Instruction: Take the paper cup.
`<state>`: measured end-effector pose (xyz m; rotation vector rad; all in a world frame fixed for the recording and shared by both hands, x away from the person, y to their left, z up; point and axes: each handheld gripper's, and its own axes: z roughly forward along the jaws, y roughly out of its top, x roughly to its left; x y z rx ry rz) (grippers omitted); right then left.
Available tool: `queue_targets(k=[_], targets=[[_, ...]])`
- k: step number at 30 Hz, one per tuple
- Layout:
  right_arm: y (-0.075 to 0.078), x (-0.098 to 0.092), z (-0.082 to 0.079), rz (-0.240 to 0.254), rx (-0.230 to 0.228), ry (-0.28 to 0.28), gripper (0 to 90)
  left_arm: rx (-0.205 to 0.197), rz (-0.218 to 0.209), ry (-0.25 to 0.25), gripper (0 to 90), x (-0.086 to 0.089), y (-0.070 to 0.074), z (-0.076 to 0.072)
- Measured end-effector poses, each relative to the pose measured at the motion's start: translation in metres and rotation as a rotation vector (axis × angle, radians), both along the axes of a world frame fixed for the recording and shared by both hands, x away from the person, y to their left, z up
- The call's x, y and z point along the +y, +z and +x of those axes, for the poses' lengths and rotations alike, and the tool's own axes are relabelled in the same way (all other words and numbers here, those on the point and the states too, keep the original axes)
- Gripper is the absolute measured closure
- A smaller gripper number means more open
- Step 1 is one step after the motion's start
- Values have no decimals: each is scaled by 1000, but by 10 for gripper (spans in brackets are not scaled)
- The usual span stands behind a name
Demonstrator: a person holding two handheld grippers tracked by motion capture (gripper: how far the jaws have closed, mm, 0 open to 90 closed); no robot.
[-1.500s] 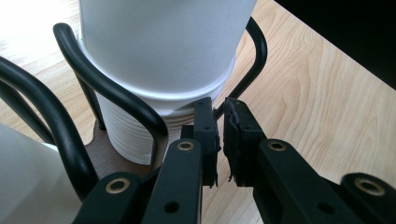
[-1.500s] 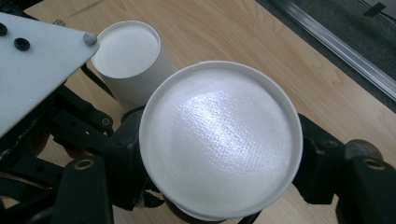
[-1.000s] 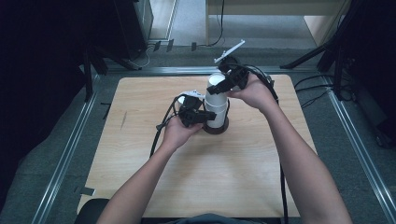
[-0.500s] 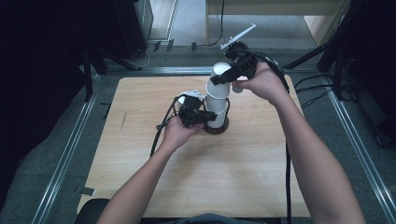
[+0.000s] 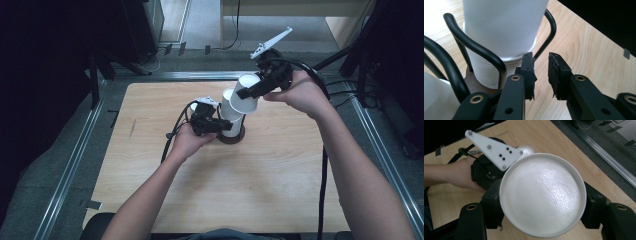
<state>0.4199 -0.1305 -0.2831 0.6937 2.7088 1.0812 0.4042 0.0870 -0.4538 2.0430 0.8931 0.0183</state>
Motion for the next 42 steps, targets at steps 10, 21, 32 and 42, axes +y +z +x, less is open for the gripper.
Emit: queue_targets(k=[10, 21, 32, 42], targets=[[-14, -19, -20, 18, 21, 22, 332, 13, 22, -75, 687, 1, 2, -9], [-49, -35, -37, 41, 36, 35, 331, -43, 39, -128, 626, 11, 1, -25], [-93, -36, -55, 11, 49, 62, 332, -34, 57, -136, 599, 23, -9, -35], [-123, -34, -65, 17, 89, 102, 331, -67, 67, -146, 552, 33, -12, -47]])
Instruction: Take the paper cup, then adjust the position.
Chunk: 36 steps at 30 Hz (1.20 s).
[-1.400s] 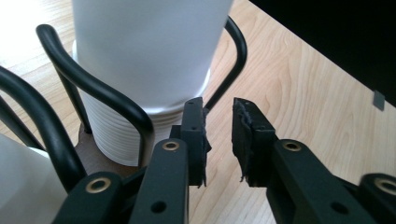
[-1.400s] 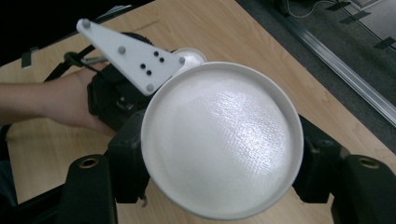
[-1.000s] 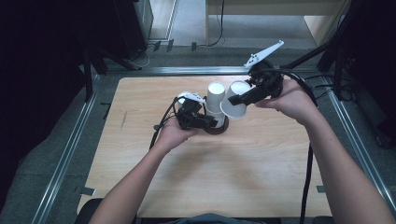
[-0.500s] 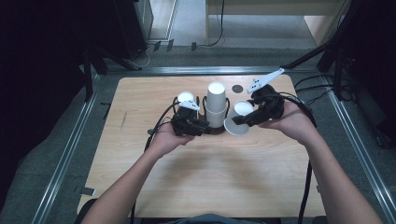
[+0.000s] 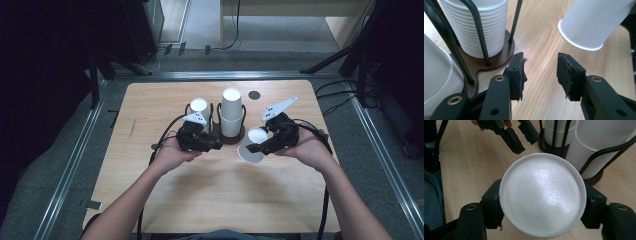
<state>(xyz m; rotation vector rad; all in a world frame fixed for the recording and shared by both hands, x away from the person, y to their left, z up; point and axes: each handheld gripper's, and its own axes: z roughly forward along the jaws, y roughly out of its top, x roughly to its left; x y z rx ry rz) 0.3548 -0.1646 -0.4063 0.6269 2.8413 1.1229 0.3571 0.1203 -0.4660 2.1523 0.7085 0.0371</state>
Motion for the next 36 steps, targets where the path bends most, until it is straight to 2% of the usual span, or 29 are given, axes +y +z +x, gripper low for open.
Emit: queue_targets(k=[4, 9, 12, 17, 20, 21, 24, 29, 33, 36], targets=[[-14, 4, -4, -9, 9, 32, 331, 26, -4, -10, 536, 5, -4, -2], [-25, 6, -5, -9, 18, 32, 331, 47, -16, -56, 436, 9, -6, -3], [-31, 7, -4, -5, 26, 27, 331, 59, -41, -67, 392, 11, -7, -4], [-39, 9, -3, 0, 30, 31, 331, 76, -41, -98, 338, 12, -8, -5], [-43, 9, -2, 12, 35, 30, 331, 98, -52, -116, 208, 11, -10, -5], [-44, 10, -2, 18, 33, 28, 331, 103, -58, -121, 123, 11, -10, -5], [-46, 11, -1, 37, 33, 27, 330, 111, -76, -145, 107, 11, -12, -5], [-48, 15, 0, 114, 38, 31, 329, 98, -51, -153, 103, 7, -16, -5], [-48, 20, -1, 118, 35, 41, 329, 81, -39, -177, 103, 3, -18, -6], [-49, 24, -1, 118, 36, 50, 329, 74, -52, -194, 103, 0, -18, -7]])
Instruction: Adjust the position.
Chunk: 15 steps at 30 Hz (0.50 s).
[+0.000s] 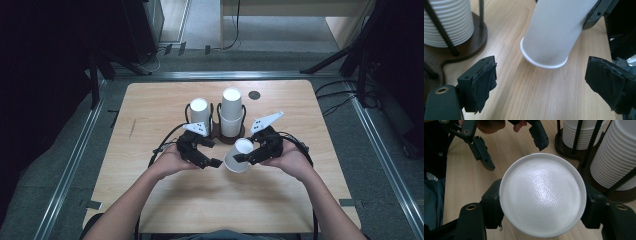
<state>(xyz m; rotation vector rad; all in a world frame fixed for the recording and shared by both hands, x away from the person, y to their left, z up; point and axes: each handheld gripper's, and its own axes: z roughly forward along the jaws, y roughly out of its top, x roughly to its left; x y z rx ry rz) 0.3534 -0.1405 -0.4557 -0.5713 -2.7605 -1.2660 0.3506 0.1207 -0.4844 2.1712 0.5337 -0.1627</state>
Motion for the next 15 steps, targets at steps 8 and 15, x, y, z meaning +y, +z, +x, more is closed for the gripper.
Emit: queue_targets(k=[8, 15], targets=[[2, 8, -2, 51, 19, 30, 330, -20, -7, -47, 124, -8, 0, -5], [6, 9, -3, 92, 32, 31, 332, -47, -18, -70, 114, -16, 0, -8]])
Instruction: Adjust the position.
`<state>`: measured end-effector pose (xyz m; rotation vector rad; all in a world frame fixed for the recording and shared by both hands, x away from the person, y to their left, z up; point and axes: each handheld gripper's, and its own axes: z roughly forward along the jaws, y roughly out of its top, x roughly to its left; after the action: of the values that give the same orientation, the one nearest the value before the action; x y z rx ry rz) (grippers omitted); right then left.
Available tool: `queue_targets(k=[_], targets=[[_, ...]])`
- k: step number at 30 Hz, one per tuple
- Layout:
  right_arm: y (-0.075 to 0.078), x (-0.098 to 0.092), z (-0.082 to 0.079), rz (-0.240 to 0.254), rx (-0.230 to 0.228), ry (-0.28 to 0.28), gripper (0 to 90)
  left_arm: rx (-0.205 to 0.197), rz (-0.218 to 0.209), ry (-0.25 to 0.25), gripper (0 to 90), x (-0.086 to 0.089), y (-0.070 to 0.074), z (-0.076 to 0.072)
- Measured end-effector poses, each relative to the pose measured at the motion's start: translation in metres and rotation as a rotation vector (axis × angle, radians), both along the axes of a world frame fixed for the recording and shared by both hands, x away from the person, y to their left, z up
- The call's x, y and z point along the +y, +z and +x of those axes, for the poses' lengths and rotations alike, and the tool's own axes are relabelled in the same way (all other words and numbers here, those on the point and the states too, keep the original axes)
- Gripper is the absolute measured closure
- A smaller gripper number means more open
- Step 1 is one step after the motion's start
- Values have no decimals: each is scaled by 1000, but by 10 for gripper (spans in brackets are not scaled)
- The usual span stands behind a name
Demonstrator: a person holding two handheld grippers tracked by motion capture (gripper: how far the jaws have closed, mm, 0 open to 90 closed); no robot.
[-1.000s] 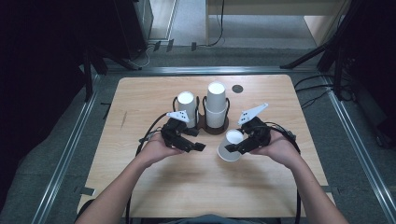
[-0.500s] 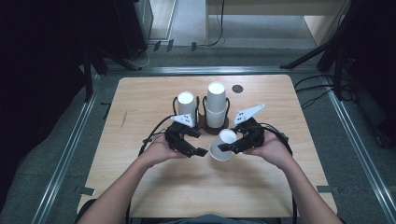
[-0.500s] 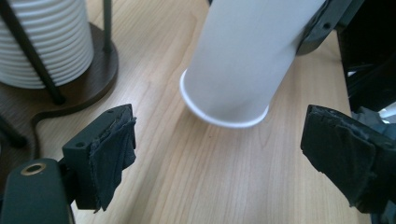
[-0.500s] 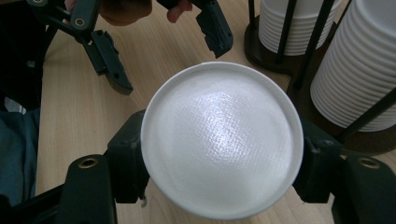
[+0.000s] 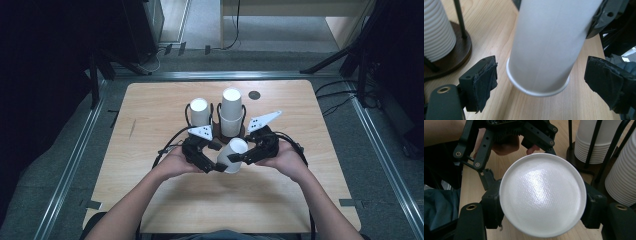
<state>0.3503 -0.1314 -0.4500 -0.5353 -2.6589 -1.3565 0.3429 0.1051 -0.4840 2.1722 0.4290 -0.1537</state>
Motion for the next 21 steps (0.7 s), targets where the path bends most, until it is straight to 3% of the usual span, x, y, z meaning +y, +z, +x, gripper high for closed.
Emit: queue_targets(k=[12, 15, 16, 21], targets=[[1, 2, 1, 43, 25, 6, 332, -9, -4, -17, 140, -11, -3, -3], [0, 4, 2, 53, 41, 12, 332, -41, -10, -18, 187, -11, -2, -5], [0, 4, 2, 55, 48, 14, 333, -60, -17, -24, 252, -11, -1, -6], [0, 2, 2, 53, 55, 18, 334, -65, 4, -38, 296, -14, 1, -5]])
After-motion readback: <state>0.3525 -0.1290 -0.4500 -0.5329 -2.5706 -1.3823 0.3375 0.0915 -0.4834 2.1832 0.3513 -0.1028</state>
